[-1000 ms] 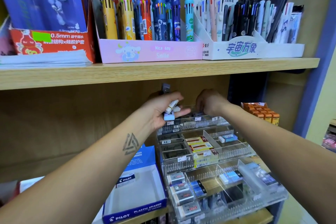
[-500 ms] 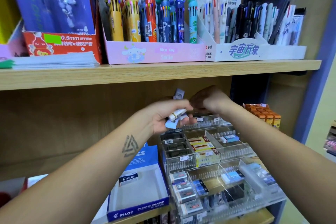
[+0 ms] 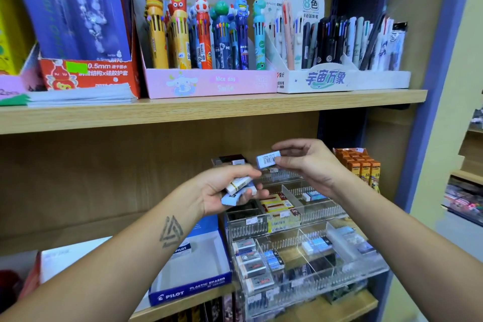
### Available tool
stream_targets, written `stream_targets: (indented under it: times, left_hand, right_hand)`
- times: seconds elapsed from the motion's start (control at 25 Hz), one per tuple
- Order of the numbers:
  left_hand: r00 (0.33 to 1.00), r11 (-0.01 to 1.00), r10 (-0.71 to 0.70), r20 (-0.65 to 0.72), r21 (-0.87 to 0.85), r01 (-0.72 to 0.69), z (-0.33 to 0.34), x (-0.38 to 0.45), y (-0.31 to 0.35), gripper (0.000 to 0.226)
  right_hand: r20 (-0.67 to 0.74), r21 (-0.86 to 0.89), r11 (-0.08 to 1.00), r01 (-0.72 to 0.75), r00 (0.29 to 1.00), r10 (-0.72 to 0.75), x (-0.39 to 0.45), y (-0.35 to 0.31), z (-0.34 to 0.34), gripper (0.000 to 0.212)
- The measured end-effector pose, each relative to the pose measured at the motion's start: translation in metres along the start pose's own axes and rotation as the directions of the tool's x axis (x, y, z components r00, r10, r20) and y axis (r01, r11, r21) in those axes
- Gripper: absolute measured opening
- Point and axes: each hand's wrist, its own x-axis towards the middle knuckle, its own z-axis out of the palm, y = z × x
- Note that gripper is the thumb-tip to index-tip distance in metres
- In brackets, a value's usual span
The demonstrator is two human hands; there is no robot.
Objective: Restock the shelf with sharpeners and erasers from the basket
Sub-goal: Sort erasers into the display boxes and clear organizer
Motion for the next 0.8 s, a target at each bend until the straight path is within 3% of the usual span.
stream_targets:
  times: [0.12,0.2,0.28,0.4,0.48,0.56,0.68,0.8]
  left_hand:
    - [0.999,0.998,0.012,-0.037,-0.057,-0.014,-0.001,0.001,-0.001,0.024]
    - [0.999,0.997,0.033,-0.041,-0.071,-0.036,0.002,0.001,0.003,0.020]
    - [0.996,0.994,0.071,-0.053,-0.077,-0.075,0.005,0.001,0.011,0.011]
    - [0.989,0.985,0.115,-0.095,-0.120,-0.126,0.006,0.003,0.021,0.008]
    - [0.985,0.979,0.128,-0.117,-0.145,-0.144,0.004,0.007,0.022,0.007]
    - [0.984,0.977,0.126,-0.129,-0.158,-0.146,0.001,0.010,0.020,0.007]
    - [0.988,0.979,0.106,-0.114,-0.162,-0.124,-0.001,0.011,0.017,0.010]
    - [0.989,0.982,0.098,-0.107,-0.152,-0.114,-0.005,0.011,0.016,0.011]
  right_hand:
    - [0.027,-0.192,0.981,-0.009,1.000,0.014,-0.009,-0.003,-0.003,0.032]
    - [0.047,-0.429,0.903,-0.004,0.999,0.026,-0.006,-0.010,-0.003,0.037]
    - [-0.015,-0.675,0.738,0.009,1.000,-0.025,0.011,-0.015,-0.008,0.038]
    - [-0.060,-0.930,0.366,-0.041,0.997,-0.042,0.050,-0.014,-0.018,0.034]
    - [-0.052,-0.986,0.156,-0.058,0.998,0.039,0.073,-0.004,-0.019,0.026]
    - [-0.003,-1.000,0.026,-0.007,0.988,0.157,0.090,0.005,-0.016,0.020]
    - [0.032,-0.993,-0.096,0.068,0.942,0.335,0.107,0.006,-0.006,0.017]
    - [-0.001,-0.990,-0.125,0.060,0.899,0.438,0.118,0.005,0.000,0.017]
